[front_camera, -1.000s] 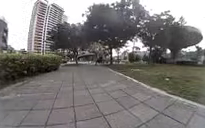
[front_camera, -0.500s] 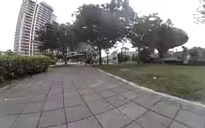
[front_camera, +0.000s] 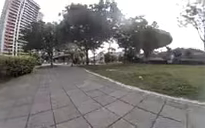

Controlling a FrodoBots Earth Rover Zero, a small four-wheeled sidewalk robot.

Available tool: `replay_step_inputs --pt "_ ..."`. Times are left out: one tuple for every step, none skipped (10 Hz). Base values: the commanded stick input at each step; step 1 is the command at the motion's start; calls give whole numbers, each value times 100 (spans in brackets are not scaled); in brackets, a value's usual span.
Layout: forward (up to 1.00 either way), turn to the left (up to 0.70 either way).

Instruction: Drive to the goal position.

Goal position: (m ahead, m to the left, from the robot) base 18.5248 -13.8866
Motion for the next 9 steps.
replay_step_inputs --pt "0 -85" --pt "0 -85" --pt "0 -85" --pt "0 -85" --pt "0 -85" --pt "0 -85" --pt "0 -85" --pt "0 -85" --pt "0 -85"
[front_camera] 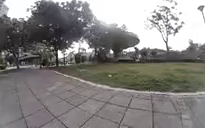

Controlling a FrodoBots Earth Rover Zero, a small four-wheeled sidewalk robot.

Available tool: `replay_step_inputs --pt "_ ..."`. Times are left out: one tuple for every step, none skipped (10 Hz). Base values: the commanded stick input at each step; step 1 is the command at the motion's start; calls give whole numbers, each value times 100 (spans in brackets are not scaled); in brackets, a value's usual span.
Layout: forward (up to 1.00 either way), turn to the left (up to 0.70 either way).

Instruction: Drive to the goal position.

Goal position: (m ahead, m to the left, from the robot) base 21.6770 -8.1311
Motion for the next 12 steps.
replay_step_inputs --pt "0 -85" --pt "1 -80" --pt "44 -32" --pt "85 -34" --pt "85 -34" --pt "85 -34" --pt "85 -34" --pt "85 -34" --pt "85 -34" --pt "85 -34" --pt "85 -34" --pt "85 -34"
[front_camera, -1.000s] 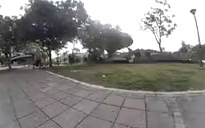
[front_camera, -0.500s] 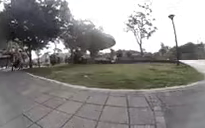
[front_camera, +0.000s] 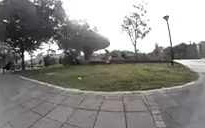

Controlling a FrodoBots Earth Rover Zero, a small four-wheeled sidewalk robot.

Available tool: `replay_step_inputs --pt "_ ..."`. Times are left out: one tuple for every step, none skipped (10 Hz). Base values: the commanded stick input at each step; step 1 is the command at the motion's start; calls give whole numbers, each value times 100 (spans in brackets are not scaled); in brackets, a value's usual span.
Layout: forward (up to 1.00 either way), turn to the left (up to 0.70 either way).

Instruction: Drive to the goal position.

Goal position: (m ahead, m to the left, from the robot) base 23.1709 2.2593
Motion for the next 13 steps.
replay_step_inputs --pt "85 -34" --pt "85 -34" --pt "85 -34" --pt "85 -34" --pt "85 -34" --pt "85 -34" --pt "85 -34" --pt "85 -34" --pt "85 -34" --pt "85 -34" --pt "85 -34" --pt "85 -34" --pt "84 -34"
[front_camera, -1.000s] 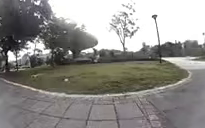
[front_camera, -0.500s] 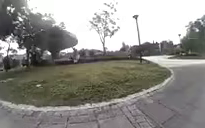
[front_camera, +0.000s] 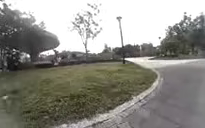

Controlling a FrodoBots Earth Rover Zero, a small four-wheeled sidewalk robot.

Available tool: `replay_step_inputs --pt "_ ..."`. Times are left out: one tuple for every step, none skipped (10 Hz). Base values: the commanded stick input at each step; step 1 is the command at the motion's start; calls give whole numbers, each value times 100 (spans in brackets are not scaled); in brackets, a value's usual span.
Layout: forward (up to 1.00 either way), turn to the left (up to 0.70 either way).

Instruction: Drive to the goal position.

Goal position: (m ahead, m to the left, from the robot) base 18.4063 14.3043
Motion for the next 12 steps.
replay_step_inputs --pt "72 -38" --pt "22 -71" --pt "0 -85" --pt "0 -85" --pt "0 -85" --pt "0 -85" --pt "0 -85" --pt "0 -85" --pt "0 -85" --pt "0 -85" --pt "0 -85" --pt "0 -85"
